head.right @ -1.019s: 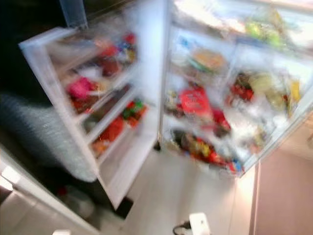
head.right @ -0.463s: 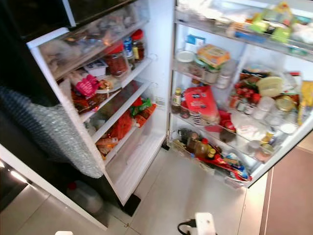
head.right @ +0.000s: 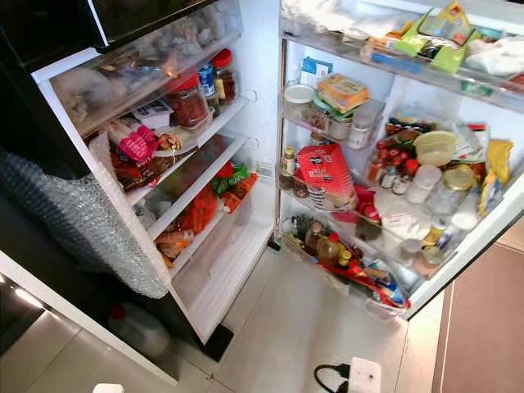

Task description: Restocking fridge

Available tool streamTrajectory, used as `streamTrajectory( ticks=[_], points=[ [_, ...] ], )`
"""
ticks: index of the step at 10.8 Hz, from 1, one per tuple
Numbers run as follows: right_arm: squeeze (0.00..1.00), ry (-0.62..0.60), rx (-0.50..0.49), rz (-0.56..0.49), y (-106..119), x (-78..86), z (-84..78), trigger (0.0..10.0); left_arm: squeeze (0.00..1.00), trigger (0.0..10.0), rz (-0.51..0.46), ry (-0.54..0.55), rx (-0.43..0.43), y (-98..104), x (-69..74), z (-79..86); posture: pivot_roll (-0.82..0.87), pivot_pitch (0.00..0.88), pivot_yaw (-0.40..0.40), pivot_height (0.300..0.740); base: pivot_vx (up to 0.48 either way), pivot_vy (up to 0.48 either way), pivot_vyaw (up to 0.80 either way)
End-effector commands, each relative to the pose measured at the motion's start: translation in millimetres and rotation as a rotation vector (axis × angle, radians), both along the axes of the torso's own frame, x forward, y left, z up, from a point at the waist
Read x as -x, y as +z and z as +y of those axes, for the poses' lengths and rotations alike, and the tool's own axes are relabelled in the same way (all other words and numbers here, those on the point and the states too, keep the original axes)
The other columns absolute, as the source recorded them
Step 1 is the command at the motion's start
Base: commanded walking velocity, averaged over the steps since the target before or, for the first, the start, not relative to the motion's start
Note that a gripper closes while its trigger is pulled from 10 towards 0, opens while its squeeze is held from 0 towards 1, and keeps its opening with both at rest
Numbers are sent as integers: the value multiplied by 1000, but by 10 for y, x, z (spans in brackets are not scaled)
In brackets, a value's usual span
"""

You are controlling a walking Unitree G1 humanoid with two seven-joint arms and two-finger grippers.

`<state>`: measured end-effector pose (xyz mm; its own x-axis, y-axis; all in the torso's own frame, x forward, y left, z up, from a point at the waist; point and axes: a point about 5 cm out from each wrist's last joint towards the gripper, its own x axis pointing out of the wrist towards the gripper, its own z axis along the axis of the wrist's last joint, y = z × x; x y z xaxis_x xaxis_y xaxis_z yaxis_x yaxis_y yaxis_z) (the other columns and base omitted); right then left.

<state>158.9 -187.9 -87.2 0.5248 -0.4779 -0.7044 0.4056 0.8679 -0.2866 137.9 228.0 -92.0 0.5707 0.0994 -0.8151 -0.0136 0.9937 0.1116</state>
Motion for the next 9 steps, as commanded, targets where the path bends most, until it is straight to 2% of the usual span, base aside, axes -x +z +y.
streamTrajectory(
  ticks=[1,3,4,5,6,9],
  points=[
    [0,-50,6,-7,-7,44,9,10000,0,10000,30,-8,-13,-13,58,50,-40,78,31,740,0,0,0],
    [0,-55,85,-24,24,38,-4,10000,0,10000,34,-18,-20,-13,56,51,-33,76,32,740,0,0,0],
    [0,-108,94,-37,31,56,-1,10000,0,10000,34,-20,-19,-12,55,52,-40,76,35,740,0,0,0],
    [0,-135,181,-109,232,-107,-667,10000,0,10000,35,-23,-20,-12,55,52,-40,76,35,740,0,0,0],
    [0,-186,244,-204,516,-251,-1188,10000,0,10000,34,-25,-21,-11,54,52,-40,76,35,740,0,0,0],
    [0,-321,265,-256,595,-231,-1312,10000,0,10000,39,-30,-24,-13,55,54,-44,61,37,740,0,0,0]
  ],
)
